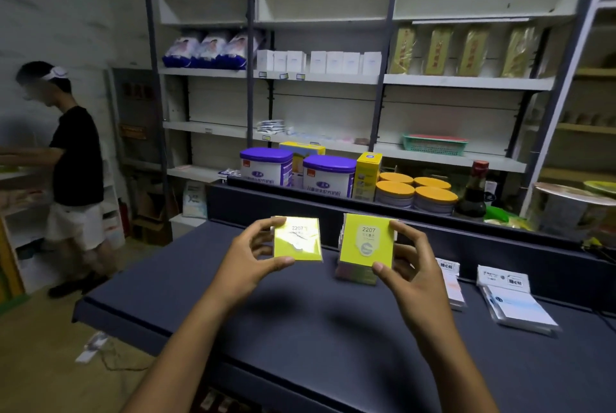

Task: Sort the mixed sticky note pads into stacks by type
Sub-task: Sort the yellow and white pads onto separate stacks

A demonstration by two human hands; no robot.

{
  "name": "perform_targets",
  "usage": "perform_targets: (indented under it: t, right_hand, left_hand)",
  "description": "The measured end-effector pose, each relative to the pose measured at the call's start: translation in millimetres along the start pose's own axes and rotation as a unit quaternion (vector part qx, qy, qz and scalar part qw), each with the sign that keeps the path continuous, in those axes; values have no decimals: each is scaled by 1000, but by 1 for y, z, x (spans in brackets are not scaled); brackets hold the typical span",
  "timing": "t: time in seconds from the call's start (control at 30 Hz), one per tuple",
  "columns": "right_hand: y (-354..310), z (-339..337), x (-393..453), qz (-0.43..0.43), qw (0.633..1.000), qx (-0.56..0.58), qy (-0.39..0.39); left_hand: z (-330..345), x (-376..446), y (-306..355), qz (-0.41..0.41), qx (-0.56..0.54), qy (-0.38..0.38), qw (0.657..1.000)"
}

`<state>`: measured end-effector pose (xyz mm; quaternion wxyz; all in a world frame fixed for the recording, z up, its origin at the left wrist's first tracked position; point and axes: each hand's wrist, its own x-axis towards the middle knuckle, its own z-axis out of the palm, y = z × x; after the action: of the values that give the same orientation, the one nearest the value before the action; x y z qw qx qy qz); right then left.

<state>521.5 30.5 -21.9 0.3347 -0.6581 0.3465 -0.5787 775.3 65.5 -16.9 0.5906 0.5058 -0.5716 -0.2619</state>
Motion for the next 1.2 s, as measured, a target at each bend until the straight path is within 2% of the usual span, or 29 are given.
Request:
perform_targets:
  t: [0.4,0.63,0.97,1.1,1.2]
  right_hand:
    - [13,68,42,10,997,-41,69]
    - [12,90,49,13,994,-66,86]
    - [18,106,52,26,993,-82,85]
    - [22,117,59,34,992,-93,75]
    - [28,127,66,47,992,-97,63]
  left_hand:
    - [-29,111,-94,-33,58,-156,986]
    - [-24,138,-126,-73,125,-253,957]
    - [-32,137,-136,-11,323,-267,908]
    - [-34,136,-138,-10,351,-271,896]
    - [-38,137,-137,-12,332,-277,902]
